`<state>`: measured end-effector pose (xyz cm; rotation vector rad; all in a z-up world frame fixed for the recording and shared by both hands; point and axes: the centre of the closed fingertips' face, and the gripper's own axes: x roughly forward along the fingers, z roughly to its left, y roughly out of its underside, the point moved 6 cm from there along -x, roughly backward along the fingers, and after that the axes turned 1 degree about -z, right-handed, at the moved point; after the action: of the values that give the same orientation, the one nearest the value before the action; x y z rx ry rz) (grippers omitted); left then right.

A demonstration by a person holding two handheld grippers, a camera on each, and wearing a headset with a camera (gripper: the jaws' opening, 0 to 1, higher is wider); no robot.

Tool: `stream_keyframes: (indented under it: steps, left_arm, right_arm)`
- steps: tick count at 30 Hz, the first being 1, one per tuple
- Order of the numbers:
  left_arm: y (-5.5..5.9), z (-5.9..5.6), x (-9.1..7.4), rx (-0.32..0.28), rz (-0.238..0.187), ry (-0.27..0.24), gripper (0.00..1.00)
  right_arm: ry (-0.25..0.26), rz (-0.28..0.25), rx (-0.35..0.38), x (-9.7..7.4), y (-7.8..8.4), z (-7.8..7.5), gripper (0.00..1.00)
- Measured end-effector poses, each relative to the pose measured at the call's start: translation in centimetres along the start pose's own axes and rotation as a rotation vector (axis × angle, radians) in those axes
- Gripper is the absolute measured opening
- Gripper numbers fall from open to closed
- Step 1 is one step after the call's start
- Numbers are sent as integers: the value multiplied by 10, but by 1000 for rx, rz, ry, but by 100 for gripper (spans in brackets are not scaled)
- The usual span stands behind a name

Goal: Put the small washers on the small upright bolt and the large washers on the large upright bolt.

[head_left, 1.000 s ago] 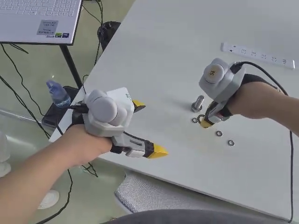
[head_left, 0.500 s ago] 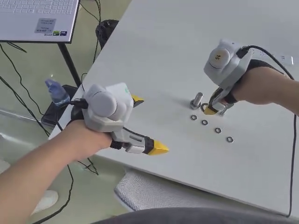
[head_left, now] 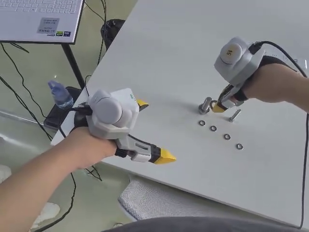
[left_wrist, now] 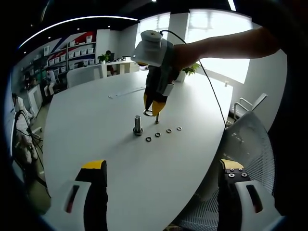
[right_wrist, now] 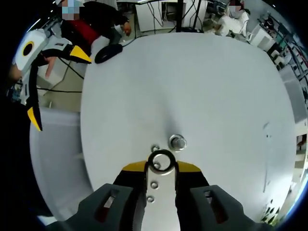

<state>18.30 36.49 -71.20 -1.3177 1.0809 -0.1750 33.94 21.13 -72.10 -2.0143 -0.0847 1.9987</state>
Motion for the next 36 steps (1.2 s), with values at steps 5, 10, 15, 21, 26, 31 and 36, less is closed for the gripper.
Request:
stream_keyframes:
  steps: [5, 10, 15, 21, 26, 31, 36]
  left_arm:
    - [3, 6, 3, -9, 7, 3, 97]
    - [2, 8, 3, -9, 13, 7, 96]
    - [1, 12, 4, -5, 15, 3, 95]
    - [-1, 16, 4, -5, 13, -1, 93]
    - [1, 14, 4, -8, 20, 1, 92]
    - [3, 15, 5, -14, 23, 1, 91]
    - [4, 16, 7, -17, 24, 4, 91]
  right_arm:
    - [10, -6, 2, 4, -5, -7, 21]
    - [25, -13, -10, 7, -13, -12, 21]
    - [27, -5, -32, 18, -19, -22, 21]
    - [33, 18, -41, 30, -15, -36, 21]
    - [25, 19, -37, 34, -16, -41, 21]
    - [19, 33, -38, 41, -14, -42, 21]
    - [21, 33, -39, 44, -14, -44, 21]
